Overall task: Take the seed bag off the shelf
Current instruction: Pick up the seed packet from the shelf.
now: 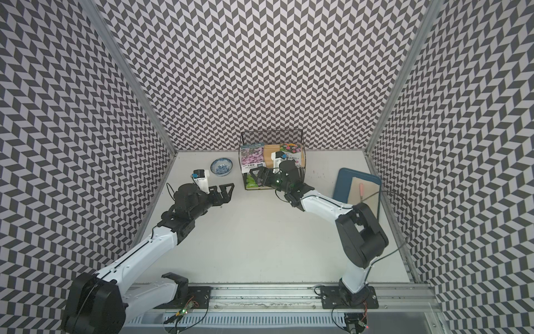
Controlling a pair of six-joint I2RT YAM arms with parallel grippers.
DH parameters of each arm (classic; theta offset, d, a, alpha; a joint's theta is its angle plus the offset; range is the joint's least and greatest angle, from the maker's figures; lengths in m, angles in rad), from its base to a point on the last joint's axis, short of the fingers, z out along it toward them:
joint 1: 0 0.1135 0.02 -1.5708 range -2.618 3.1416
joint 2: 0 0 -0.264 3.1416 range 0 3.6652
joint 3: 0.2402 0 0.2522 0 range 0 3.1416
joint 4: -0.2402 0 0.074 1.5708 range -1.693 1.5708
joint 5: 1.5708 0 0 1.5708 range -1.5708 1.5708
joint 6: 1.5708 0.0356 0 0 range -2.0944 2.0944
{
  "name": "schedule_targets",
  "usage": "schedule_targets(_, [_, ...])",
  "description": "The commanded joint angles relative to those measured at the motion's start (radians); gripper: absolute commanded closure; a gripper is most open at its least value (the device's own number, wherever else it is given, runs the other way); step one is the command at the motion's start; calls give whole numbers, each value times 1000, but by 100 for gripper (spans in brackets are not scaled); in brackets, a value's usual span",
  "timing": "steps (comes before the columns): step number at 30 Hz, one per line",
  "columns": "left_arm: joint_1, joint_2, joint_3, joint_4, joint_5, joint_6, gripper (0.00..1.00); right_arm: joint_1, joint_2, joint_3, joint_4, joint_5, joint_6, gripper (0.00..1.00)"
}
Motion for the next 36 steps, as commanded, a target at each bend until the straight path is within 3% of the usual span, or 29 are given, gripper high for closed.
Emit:
schedule_targets(1, [13, 2, -18, 0, 13, 7, 0, 4, 53, 41, 62, 16, 65, 20])
schedule_targets(17, [61, 8, -49, 0, 50, 43, 0, 6, 208, 184, 105, 49, 123, 25])
schedule_targets(28, [80, 18, -69, 20, 74, 36, 0, 6, 228, 173, 150, 66, 154, 52])
schedule_targets(36, [83, 14, -79, 23, 80, 34, 0, 4, 203, 137, 214, 84, 187, 53])
